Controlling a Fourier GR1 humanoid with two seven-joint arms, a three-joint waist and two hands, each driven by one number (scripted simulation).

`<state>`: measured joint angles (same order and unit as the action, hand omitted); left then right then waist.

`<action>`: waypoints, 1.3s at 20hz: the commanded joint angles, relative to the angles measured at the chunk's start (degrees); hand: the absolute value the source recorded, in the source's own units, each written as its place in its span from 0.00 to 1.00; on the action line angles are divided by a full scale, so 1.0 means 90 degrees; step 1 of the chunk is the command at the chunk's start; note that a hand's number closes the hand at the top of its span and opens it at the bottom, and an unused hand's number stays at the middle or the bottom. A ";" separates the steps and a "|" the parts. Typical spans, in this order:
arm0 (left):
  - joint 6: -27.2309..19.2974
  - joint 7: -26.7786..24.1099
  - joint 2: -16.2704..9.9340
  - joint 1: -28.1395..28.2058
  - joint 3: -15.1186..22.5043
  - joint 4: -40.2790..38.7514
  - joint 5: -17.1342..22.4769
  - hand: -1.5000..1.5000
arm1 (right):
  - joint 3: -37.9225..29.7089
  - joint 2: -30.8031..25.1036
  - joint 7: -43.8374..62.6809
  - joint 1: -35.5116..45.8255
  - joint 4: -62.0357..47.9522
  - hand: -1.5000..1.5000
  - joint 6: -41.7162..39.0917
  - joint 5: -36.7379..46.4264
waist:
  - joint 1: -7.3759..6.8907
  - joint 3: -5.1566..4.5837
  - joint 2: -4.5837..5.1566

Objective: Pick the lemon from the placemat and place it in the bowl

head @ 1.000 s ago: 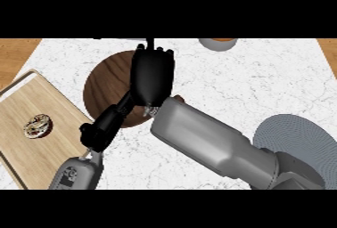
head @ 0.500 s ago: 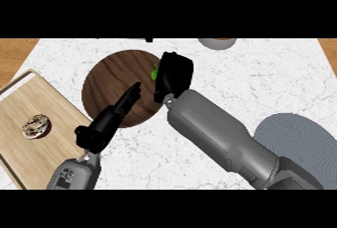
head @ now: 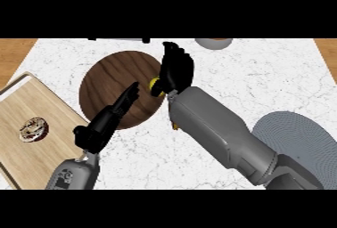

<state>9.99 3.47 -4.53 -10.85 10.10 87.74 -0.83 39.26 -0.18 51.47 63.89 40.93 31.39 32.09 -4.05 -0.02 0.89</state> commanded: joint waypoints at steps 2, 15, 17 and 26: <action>0.0105 0.0009 -0.0178 -0.0080 -0.0277 -0.0146 0.0121 0.50 | -0.0122 0.0018 0.0214 0.0106 -0.0074 0.00 0.1485 0.0026 | 0.0118 0.0000 -0.0025; -0.0083 0.0199 -0.0224 0.0704 -0.0301 0.0693 0.0083 0.50 | -0.1264 -0.0928 -0.0078 -0.1822 0.1949 0.00 0.2625 0.0243 | 0.0617 0.0010 -0.0186; -0.0106 0.0074 -0.0137 0.0684 -0.0251 0.0447 0.0017 0.50 | -0.1178 -0.1149 -0.0569 -0.2747 0.2501 0.00 0.2834 0.0208 | 0.0652 0.0009 -0.0156; -0.0317 0.0312 0.0067 0.0624 -0.0109 0.0698 -0.0183 0.50 | -0.1629 -0.2924 -0.1434 -0.5263 0.5955 0.00 0.1971 -0.1080 | 0.0608 0.0008 -0.0133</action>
<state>9.07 4.10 -5.70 -3.92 7.69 93.19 -0.79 25.85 -20.54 42.37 25.88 83.33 51.60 27.32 1.36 0.04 -0.39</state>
